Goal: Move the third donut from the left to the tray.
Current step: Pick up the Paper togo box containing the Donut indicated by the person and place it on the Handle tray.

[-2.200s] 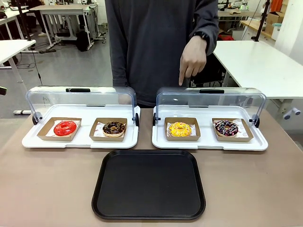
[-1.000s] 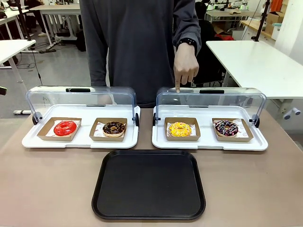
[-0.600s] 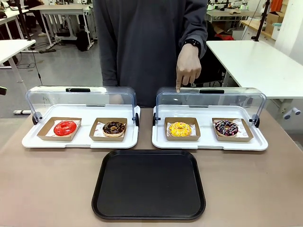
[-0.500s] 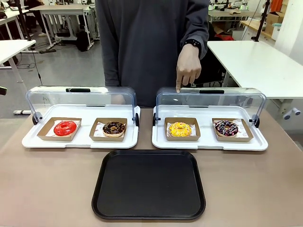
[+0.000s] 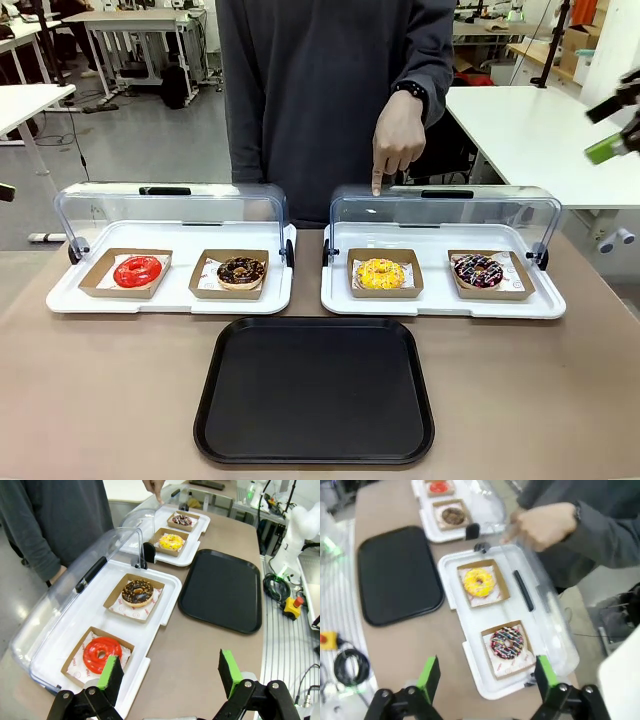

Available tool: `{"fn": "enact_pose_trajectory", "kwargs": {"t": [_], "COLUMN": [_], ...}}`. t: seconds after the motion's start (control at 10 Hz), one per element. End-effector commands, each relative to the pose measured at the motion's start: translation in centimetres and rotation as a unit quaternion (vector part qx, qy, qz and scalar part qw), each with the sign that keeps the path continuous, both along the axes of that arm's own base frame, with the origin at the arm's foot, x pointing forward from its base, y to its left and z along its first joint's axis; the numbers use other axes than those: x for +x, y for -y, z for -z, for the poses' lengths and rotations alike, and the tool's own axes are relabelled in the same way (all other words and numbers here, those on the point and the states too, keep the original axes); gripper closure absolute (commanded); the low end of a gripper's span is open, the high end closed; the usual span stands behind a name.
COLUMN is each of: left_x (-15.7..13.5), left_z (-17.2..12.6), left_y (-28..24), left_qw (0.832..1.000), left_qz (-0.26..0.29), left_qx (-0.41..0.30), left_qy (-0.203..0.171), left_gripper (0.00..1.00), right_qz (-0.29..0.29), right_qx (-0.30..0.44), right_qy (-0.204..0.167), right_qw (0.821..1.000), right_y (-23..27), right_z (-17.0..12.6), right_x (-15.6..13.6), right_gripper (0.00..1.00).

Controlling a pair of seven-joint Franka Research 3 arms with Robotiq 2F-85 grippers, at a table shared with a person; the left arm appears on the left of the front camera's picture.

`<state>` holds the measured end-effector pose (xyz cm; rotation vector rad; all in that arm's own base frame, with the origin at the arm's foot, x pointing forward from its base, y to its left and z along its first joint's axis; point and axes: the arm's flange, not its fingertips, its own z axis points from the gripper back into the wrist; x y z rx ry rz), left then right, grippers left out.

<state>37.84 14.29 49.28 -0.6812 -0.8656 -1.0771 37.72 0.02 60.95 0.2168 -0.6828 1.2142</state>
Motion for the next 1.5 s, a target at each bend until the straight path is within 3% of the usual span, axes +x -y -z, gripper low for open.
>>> {"fn": "enact_pose_trajectory", "kwargs": {"t": [0.0,0.4,0.6,0.8,0.9,1.0,1.4], "left_x": [0.0,0.0,0.0,0.0,0.0,0.0,0.0], "left_z": [-0.2,-0.2,-0.2,-0.2,-0.2,-0.2,-0.2], "left_y": [-0.1,-0.1,-0.1,-0.1,-0.1,-0.1,-0.1], "left_qw": [1.000,1.000,1.000,1.000,1.000,1.000,1.000], "left_qz": [0.003,0.003,0.003,0.003,0.003,0.003,0.003], "left_qx": [-0.003,-0.003,-0.003,-0.003,-0.003,-0.003,-0.003], "left_qy": [0.003,0.003,0.003,0.003,0.003,0.003,0.003], "left_gripper": [0.00,0.00,0.00,0.00,0.00,0.00,0.00], "right_qz": [-0.031,-0.064,-0.076,-0.089,-0.101,-0.087,-0.089], "right_qx": [-0.084,-0.156,-0.131,-0.114,-0.084,-0.138,-0.128], "right_qy": [-0.007,-0.011,-0.019,-0.004,-0.039,-0.022,-0.026], "right_qw": [0.996,0.986,0.988,0.990,0.990,0.986,0.987], "right_y": [-4.5,-12.1,-13.7,-14.1,-12.9,-14.2,-14.0], "right_z": [1.8,8.8,11.9,14.3,13.3,13.8,14.0], "right_x": [0.3,1.1,2.6,3.3,1.7,2.9,3.0], "right_gripper": [0.00,0.00,0.00,0.00,0.00,0.00,0.00]}}
